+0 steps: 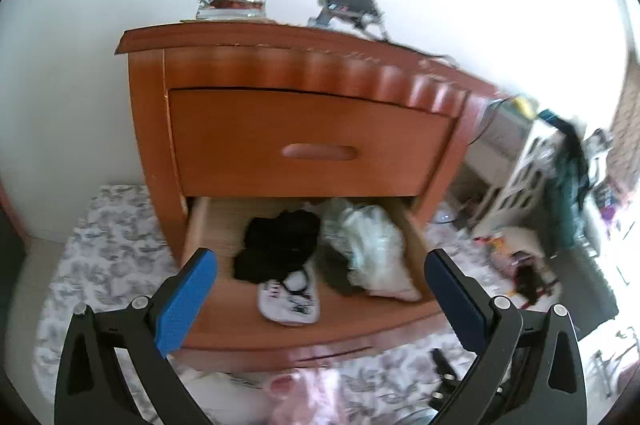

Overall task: Take underwear out of drawer
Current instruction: 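Reach the left gripper into the drawer toward the black cloth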

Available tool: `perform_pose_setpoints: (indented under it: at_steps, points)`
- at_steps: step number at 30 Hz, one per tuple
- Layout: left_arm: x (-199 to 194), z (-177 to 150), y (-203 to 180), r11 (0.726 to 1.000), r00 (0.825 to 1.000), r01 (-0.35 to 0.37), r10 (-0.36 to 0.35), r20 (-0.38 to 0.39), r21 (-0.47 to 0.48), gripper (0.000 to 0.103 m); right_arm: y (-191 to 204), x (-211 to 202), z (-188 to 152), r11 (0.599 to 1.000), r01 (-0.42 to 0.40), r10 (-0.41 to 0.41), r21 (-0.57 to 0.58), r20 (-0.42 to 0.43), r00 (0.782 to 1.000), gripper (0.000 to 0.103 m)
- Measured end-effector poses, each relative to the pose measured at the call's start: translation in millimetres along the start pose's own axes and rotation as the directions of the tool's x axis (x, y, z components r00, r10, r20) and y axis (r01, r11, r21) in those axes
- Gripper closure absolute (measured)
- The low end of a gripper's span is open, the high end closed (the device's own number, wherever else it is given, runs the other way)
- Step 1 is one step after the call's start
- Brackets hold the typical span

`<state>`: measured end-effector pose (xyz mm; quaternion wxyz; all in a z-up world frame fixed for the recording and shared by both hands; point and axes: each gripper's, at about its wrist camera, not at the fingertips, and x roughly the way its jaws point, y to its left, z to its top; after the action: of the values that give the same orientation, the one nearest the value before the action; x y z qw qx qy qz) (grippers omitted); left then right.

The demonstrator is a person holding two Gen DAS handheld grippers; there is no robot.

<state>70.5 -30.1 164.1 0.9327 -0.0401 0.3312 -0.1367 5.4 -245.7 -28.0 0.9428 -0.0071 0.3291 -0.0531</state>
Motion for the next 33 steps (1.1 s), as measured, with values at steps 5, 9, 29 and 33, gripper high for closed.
perform_pose_setpoints:
  at_steps: [5, 9, 29, 33]
  points:
    - [32.8, 14.6, 12.0, 0.997, 0.991, -0.073, 0.073, -0.115, 0.001, 0.000, -1.2, 0.8, 0.3, 1.000, -0.004, 0.004, -0.001, -0.007, 1.000, 0.006]
    - [81.4, 19.6, 27.5, 0.993, 0.955, -0.117, 0.106, -0.277, -0.023, 0.000, -2.8, 2.9, 0.3, 1.000, -0.010, 0.010, 0.003, -0.017, 1.000, 0.006]
    - [231.8, -7.0, 42.4, 0.971, 0.756, -0.218, 0.233, -0.612, 0.100, 0.014, -11.7, 21.8, -1.1, 0.998, -0.038, 0.042, 0.045, -0.093, 0.995, 0.006]
    - [245.7, -12.1, 46.8, 0.964, 0.729, -0.235, 0.261, -0.633, 0.127, 0.024, -11.6, 23.4, -1.3, 0.998, -0.039, 0.044, 0.046, -0.099, 0.994, 0.006]
